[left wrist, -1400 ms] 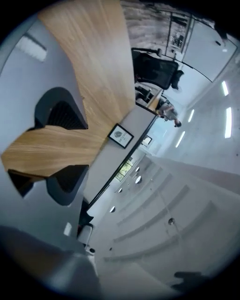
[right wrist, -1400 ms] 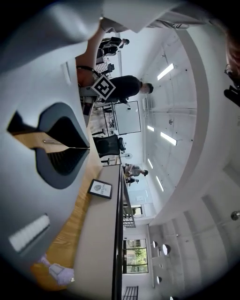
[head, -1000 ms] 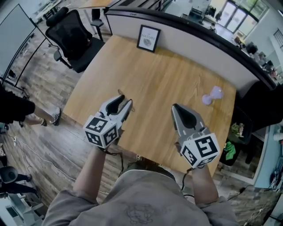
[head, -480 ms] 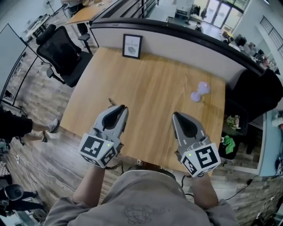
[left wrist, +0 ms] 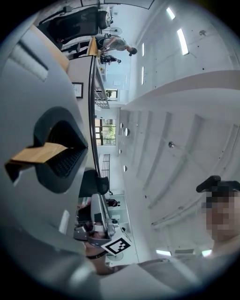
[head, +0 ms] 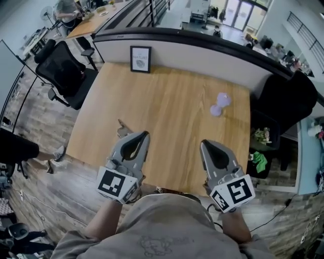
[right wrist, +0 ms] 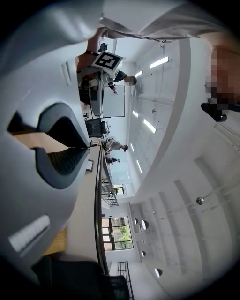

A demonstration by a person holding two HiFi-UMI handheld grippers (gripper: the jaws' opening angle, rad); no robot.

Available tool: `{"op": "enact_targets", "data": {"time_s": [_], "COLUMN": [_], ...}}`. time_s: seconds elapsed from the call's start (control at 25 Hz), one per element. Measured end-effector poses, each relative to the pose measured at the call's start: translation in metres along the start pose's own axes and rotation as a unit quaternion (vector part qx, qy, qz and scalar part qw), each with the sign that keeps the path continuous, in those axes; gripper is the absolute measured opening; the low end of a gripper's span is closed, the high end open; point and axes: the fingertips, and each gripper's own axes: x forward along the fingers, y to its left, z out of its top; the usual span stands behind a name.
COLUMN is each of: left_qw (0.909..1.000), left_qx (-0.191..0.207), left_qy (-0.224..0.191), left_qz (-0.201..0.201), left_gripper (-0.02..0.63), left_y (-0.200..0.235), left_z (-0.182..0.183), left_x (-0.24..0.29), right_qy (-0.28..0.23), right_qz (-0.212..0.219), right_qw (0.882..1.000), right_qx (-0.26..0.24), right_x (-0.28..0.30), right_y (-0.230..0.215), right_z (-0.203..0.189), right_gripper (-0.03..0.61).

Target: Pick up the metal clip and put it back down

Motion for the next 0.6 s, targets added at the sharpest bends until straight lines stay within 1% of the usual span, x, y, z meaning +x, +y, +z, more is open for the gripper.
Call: {"op": "enact_targets", "data": {"time_s": [0.28,0.44,0.6], "left_qw": [0.9999,0.9999,0.9998], "left_qx": [0.003,0.001,0.002], "left_qy": [0.008,0.003,-0.004], "left_qz": [-0.006,-0.011,-0.017], "left_gripper": [0.000,0.001,0.000], "left_y": [-0.003,-0.007,-0.009], "left_z": [0.001,0.005,0.011], "left_x": [0.008,0.012,0.015], "right_qy": [0.007,0.009,0.023], "right_qz": [-0.019,-0.019,-0.013], "right_qw": [1.000,1.000,1.000], "right_qx": [-0.009,-0.011,-0.012], "right_x": [-0.008,-0.008,-0.009], "right_y": [-0.010,-0.012,-0.010], "right_z": [-0.005,-0.006,-0.013], "right_gripper": [0.012,0.012,0.012]}}
